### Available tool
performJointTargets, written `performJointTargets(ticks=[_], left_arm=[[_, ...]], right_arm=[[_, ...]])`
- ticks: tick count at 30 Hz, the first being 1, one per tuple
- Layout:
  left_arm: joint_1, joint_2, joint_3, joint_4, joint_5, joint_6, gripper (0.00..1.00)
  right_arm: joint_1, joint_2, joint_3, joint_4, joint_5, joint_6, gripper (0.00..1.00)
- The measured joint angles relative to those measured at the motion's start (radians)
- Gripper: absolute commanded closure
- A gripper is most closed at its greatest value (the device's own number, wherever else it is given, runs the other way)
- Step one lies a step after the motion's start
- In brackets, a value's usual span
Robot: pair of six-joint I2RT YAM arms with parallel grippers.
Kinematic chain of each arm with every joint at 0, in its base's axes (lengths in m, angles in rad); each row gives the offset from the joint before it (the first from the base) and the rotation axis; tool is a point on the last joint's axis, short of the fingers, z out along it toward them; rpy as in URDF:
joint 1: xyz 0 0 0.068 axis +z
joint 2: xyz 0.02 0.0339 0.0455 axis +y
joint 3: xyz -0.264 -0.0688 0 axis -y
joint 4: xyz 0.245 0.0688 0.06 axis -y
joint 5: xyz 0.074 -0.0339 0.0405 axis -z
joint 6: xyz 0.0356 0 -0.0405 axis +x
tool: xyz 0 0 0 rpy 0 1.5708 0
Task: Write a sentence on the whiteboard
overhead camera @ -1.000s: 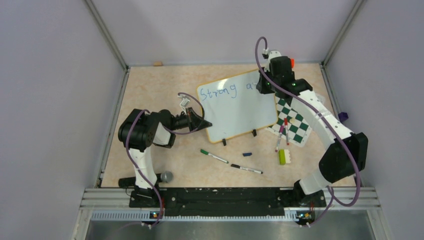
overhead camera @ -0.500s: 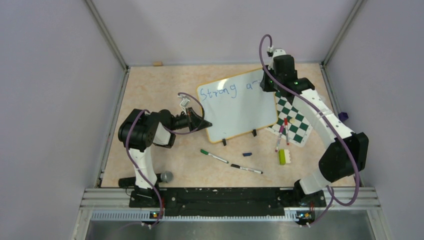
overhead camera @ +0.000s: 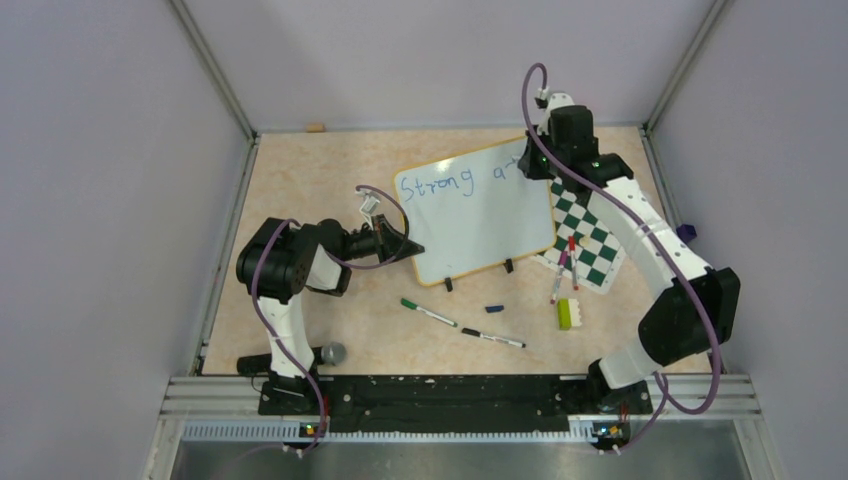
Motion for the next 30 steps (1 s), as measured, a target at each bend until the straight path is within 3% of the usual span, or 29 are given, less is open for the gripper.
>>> performJointTargets(ticks=[30], left_arm=[[0.0,0.0,0.0,-0.002,-0.002,-0.007,1.0]], right_arm=[[0.0,0.019,-0.005,0.035,-0.019,0.007,1.0]])
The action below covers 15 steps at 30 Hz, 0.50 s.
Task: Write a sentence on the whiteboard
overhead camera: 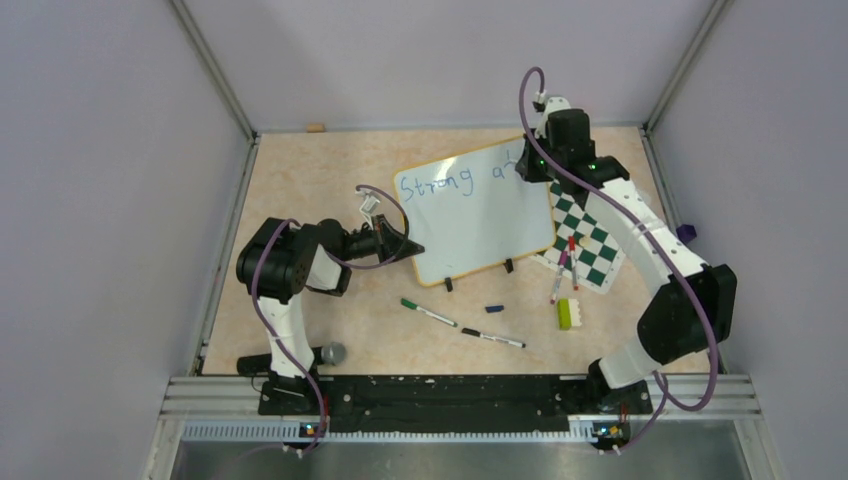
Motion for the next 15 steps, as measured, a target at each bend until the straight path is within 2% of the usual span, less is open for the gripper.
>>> performJointTargets(ticks=[15], left_arm=[[0.0,0.0,0.0,0.0,0.0,-0.003,1.0]], right_arm=[[0.0,-0.035,-0.079,-0.004,0.002,-0.001,1.0]])
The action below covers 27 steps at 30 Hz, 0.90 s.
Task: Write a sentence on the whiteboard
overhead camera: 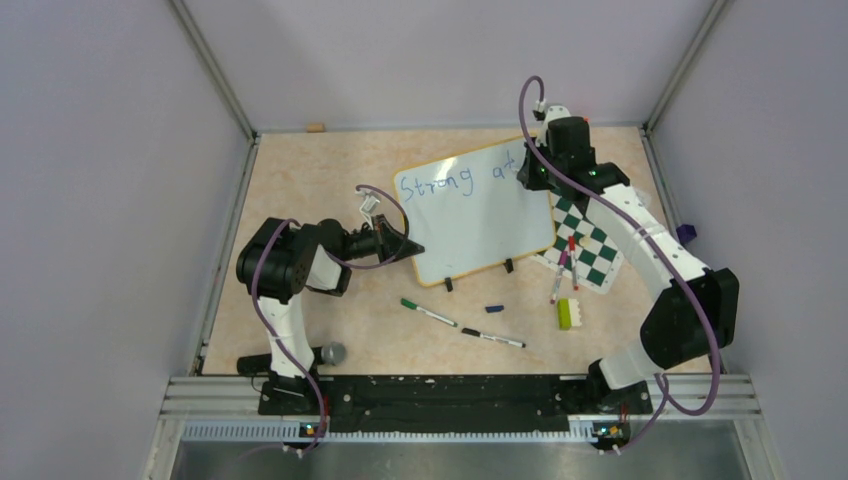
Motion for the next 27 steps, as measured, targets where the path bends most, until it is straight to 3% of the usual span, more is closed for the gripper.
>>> performJointTargets(ticks=[27], left_arm=[[0.0,0.0,0.0,-0.002,-0.003,-0.004,1.0]], right_arm=[[0.0,0.009,0.011,-0.046,0.054,0.012,1.0]])
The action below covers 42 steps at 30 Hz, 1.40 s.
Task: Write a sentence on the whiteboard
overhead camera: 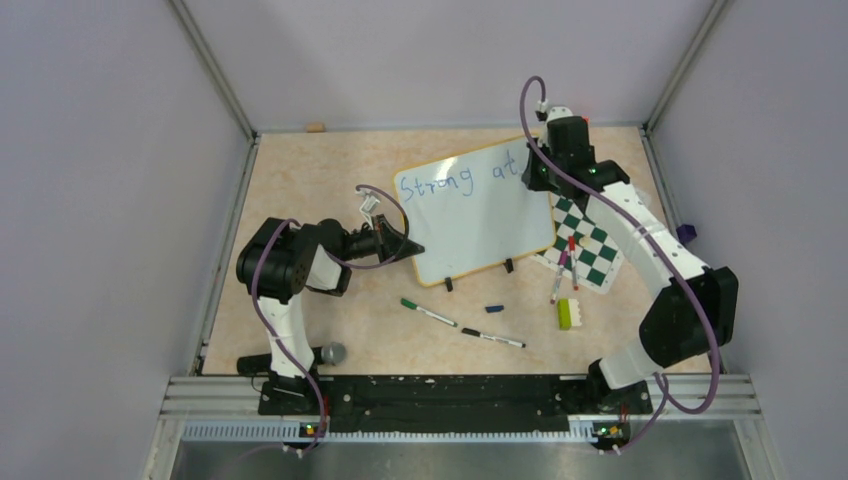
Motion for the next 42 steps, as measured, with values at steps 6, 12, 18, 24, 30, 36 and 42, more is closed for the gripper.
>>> performJointTargets(ticks=[6,12,18,24,30,36,42], left_arm=[[0.0,0.0,0.0,0.004,0.006,0.013,1.0],[0.0,0.0,0.0,0.005,0.006,0.014,1.0],[0.0,0.0,0.0,0.005,0.006,0.014,1.0],[0.0,0.0,0.0,0.005,0.006,0.015,1.0],[0.0,0.0,0.0,0.005,0.006,0.016,1.0],[0.0,0.0,0.0,0.005,0.007,0.016,1.0],[0.0,0.0,0.001,0.005,0.008,0.016,1.0]], right_arm=[[0.0,-0.018,0.025,-0.007,0.003,0.0,1.0],[0.0,-0.153,0.023,-0.031,0.006,-0.001,1.0],[0.0,-0.268,0.006,-0.034,-0.013,0.005,1.0],[0.0,-0.306,-0.025,-0.039,-0.051,0.04,1.0],[0.0,-0.418,-0.171,-0.008,-0.116,0.112,1.0],[0.0,-0.466,-0.2,-0.018,-0.15,0.145,1.0],[0.0,-0.47,-0.215,-0.001,-0.196,0.177,1.0]])
